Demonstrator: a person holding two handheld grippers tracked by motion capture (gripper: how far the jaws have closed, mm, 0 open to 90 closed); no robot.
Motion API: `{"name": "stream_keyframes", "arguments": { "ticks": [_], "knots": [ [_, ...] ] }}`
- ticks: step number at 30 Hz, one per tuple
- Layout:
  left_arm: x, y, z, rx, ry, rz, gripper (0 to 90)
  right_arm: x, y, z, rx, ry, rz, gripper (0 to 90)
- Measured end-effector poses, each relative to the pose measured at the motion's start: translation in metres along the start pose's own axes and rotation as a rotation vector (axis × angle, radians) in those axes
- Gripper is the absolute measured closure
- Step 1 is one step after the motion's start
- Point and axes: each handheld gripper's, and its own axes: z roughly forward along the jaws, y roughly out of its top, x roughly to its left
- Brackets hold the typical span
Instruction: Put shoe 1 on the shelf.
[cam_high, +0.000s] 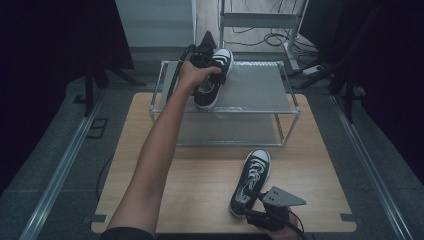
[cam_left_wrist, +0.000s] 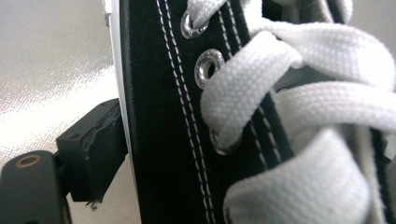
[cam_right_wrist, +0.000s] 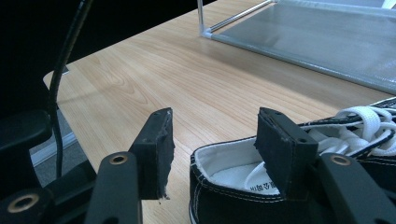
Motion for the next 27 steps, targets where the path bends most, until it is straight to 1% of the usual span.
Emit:
{"name": "stream_keyframes", "arguments": {
  "ticks": [1, 4, 5, 6, 7, 8, 11, 12, 13, 16, 19, 21, 23, 27],
  "knots": [
    [0.000, 0.001, 0.001, -0.001, -0.008, -0.013, 13.1, 0.000, 0.000, 0.000, -0.001, 0.000, 0.000, 46.3],
    [-0.001, 0.006, 0.005, 0.008, 0.023, -0.041, 13.0, 0.000, 0.000, -0.001, -0.003, 0.002, 0.001, 46.3],
    [-0.001, 0.007, 0.006, 0.005, 0.025, -0.053, 13.0, 0.000, 0.000, -0.001, -0.004, 0.002, 0.001, 46.3],
    [-0.001, 0.007, 0.006, 0.005, 0.025, -0.053, 13.0, 0.000, 0.001, -0.001, -0.004, 0.002, 0.001, 46.3],
    [0.000, 0.009, 0.008, 0.009, 0.023, -0.067, 13.0, 0.000, 0.001, -0.001, -0.004, 0.002, 0.001, 46.3],
    [0.000, 0.011, 0.011, 0.012, 0.022, -0.097, 12.9, 0.000, 0.001, -0.001, -0.004, 0.004, 0.002, 46.3],
    [0.002, 0.014, 0.014, 0.014, 0.037, -0.127, 12.8, 0.000, 0.001, -0.002, -0.006, 0.004, 0.002, 46.4],
    [0.002, 0.014, 0.014, 0.014, 0.037, -0.127, 12.8, 0.000, 0.001, -0.002, -0.006, 0.004, 0.003, 46.4],
    [0.004, 0.016, 0.016, 0.014, 0.042, -0.148, 12.7, 0.000, 0.001, -0.002, -0.006, 0.004, 0.004, 46.3],
    [0.008, 0.017, 0.018, 0.022, 0.052, -0.169, 12.6, -0.001, 0.001, -0.002, -0.007, 0.005, 0.005, 46.4],
    [0.011, 0.018, 0.020, 0.028, 0.076, -0.186, 12.5, -0.001, 0.001, -0.001, -0.005, 0.008, 0.002, 46.3],
    [0.013, 0.018, 0.020, 0.027, 0.080, -0.194, 12.4, -0.001, 0.000, -0.001, -0.004, 0.009, 0.003, 46.3],
    [0.017, 0.018, 0.022, 0.036, 0.092, -0.212, 12.4, 0.000, 0.000, 0.000, 0.000, 0.011, 0.002, 46.3],
    [0.021, 0.018, 0.025, 0.056, 0.099, -0.216, 12.3, 0.000, 0.000, 0.001, 0.002, 0.012, 0.005, 46.3]
  ]
}}
